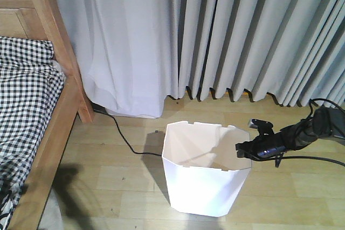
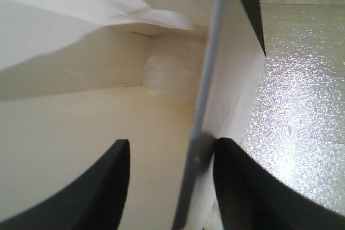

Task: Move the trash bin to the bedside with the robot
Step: 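Open the right gripper and raise it away from the bin rim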

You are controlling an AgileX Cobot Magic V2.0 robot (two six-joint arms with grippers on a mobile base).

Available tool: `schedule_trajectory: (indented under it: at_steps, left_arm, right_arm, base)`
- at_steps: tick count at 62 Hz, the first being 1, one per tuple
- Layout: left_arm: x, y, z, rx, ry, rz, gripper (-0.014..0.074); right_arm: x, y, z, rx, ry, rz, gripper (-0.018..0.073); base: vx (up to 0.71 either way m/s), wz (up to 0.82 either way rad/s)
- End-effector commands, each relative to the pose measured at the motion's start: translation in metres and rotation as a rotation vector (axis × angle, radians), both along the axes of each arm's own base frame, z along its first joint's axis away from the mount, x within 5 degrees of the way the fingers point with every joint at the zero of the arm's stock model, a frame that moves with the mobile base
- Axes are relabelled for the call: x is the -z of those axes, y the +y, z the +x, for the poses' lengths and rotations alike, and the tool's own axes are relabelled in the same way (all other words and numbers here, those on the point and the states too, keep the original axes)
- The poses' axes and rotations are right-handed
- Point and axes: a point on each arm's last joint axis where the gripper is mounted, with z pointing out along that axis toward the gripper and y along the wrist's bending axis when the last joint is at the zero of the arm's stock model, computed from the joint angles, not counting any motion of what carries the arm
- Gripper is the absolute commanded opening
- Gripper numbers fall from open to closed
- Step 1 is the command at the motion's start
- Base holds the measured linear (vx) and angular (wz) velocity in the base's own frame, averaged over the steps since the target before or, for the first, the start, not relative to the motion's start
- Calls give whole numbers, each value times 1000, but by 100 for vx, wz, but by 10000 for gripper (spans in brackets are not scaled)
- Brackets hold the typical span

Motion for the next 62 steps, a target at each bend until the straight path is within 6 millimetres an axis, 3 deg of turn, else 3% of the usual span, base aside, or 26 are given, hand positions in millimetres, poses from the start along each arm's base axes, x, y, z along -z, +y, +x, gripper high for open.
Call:
schedule_trajectory:
  at_steps: [1,25,52,62]
  left_arm:
    - [-3,0,0,-4,-72,-10,-6]
    - [-3,0,0,-4,-72,-10,-6]
    - [-3,0,0,-4,-72,-10,-6]
    - [-3,0,0,-4,-72,-10,-6]
  right_arm:
    - [-34,-1,27,-15,-82,30,401]
    - [-33,-7,30,15,-100,-33,557]
    - [-40,-15,32,51,-98,-56,545]
    - [-57,-30,19,126,-103,-262,545]
  base:
    - [0,0]
    - [0,0]
    - [0,0]
    - [0,0]
